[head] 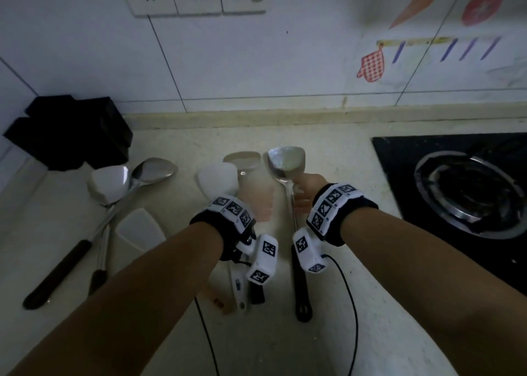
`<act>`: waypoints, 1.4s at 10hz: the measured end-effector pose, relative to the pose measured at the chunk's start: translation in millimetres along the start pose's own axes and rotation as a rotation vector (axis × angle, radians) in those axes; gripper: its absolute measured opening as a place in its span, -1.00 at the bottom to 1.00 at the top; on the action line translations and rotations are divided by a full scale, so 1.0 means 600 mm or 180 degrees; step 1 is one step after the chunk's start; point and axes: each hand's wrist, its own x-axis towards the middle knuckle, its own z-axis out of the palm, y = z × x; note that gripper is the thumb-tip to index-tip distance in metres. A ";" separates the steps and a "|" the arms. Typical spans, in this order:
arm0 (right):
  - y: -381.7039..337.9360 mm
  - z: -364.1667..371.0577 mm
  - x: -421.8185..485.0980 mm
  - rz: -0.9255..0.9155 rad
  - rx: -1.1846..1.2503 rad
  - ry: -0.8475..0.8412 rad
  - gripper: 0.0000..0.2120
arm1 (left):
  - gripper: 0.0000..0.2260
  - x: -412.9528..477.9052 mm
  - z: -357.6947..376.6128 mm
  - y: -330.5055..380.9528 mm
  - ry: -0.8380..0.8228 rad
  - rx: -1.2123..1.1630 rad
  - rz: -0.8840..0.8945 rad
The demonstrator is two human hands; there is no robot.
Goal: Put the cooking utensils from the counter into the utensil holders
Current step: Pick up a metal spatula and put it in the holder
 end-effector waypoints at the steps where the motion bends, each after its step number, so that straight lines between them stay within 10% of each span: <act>1: -0.001 0.012 0.006 0.0091 0.0094 -0.0367 -0.80 | -0.76 0.019 0.015 -0.010 -0.0098 0.0058 0.0040; 4: -0.055 0.018 0.000 -0.0172 0.0354 -0.0094 -0.83 | -0.77 0.009 0.016 0.032 -0.0066 -0.0468 0.0500; 7: -0.411 0.137 -0.211 -0.2155 0.0342 -0.1104 -0.87 | -0.77 -0.133 -0.194 0.179 0.1123 -0.0885 0.1932; 10: -0.614 0.464 -0.262 -0.3393 0.0118 -0.1069 -0.83 | -0.75 -0.175 -0.583 0.167 0.3040 0.1479 0.1803; 14: -0.654 0.827 -0.071 -0.3364 -0.0392 -0.0497 -0.89 | -0.45 -0.015 -0.820 0.095 0.2877 0.3079 0.1307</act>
